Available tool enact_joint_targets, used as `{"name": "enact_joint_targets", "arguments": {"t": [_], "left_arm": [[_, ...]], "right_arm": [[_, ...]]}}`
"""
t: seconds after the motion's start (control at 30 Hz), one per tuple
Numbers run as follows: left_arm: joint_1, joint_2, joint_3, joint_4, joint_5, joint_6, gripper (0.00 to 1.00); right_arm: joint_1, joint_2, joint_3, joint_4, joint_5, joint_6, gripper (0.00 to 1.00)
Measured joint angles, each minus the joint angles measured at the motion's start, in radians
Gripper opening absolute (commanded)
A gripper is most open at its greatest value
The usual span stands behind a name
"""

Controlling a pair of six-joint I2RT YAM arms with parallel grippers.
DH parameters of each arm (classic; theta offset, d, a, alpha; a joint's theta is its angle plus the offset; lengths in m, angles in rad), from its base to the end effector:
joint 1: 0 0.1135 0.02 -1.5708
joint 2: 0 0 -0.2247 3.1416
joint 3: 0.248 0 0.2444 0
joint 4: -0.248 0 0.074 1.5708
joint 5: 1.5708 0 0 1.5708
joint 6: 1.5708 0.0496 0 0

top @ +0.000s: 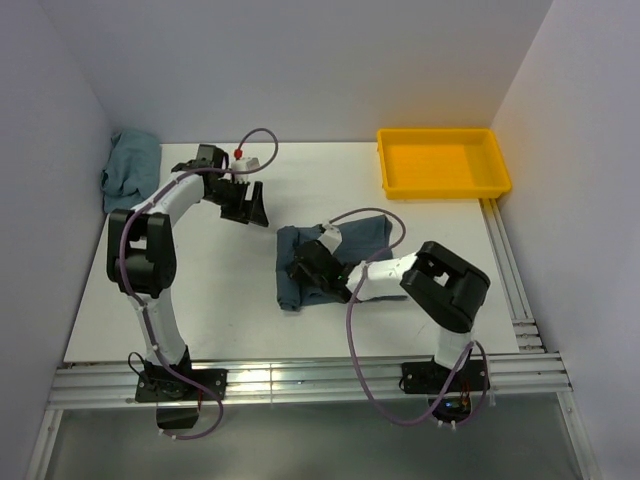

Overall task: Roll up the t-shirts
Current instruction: Roll the tshirt

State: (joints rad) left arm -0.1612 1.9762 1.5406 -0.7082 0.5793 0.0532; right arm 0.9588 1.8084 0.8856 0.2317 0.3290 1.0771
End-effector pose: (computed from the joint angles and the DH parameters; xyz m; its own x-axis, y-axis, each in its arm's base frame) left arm 0.3871 -0.0905 0.1693 -0.8781 0.1879 -0.4401 0.4054 0.7807 -0.4756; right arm 0.2182 0.2829 0.1021 -0.7297 0.4110 -0.5465 0.0232 0.8136 0.5809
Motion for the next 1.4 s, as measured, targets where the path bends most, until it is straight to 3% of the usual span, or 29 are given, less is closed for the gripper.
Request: {"name": "enact_joint_targets", "arguments": {"t": [0.3,0.53,0.67,0.7,0.73,0.8,0.83,1.0,1.23,1.4], "left_arm": [[-0.013,0.003,-0.127,0.088,0.19,0.013,0.84],[-0.013,0.094,-0.14,0.17,0.248,-0.024,0.84],[-0.013,0.103,-0.139,0.201,0.259,-0.067,0.67],[-0.013,0.108,-0.139,0.204,0.251,-0.073,0.61],[-0.013,0.111,-0.138,0.207,0.248,-0.08,0.48],[-0.014,0.115,-0.138,0.204,0.229,-0.092,0.33],[-0.014,0.115,-0.137,0.199,0.222,-0.096,0.21],[-0.026,0.114,-0.1,0.144,0.153,-0.094,0.0],[-0.051,0.113,-0.043,0.058,0.042,-0.087,0.0],[-0.079,0.113,-0.013,0.016,-0.022,-0.064,0.0]], "right_arm": [[-0.094,0.084,-0.153,0.47,-0.244,0.112,0.27],[-0.104,0.173,-0.145,0.624,-0.322,0.164,0.27],[-0.105,0.179,-0.143,0.635,-0.332,0.168,0.28],[-0.105,0.179,-0.139,0.626,-0.332,0.166,0.29],[-0.105,0.178,-0.134,0.617,-0.331,0.162,0.33],[-0.103,0.173,-0.113,0.575,-0.323,0.15,0.39],[-0.099,0.167,-0.098,0.539,-0.31,0.138,0.45],[-0.039,0.124,0.052,0.226,-0.161,0.053,0.57],[0.101,0.122,0.387,-0.319,0.129,-0.047,0.6],[0.166,0.154,0.591,-0.571,0.269,-0.081,0.6]]}}
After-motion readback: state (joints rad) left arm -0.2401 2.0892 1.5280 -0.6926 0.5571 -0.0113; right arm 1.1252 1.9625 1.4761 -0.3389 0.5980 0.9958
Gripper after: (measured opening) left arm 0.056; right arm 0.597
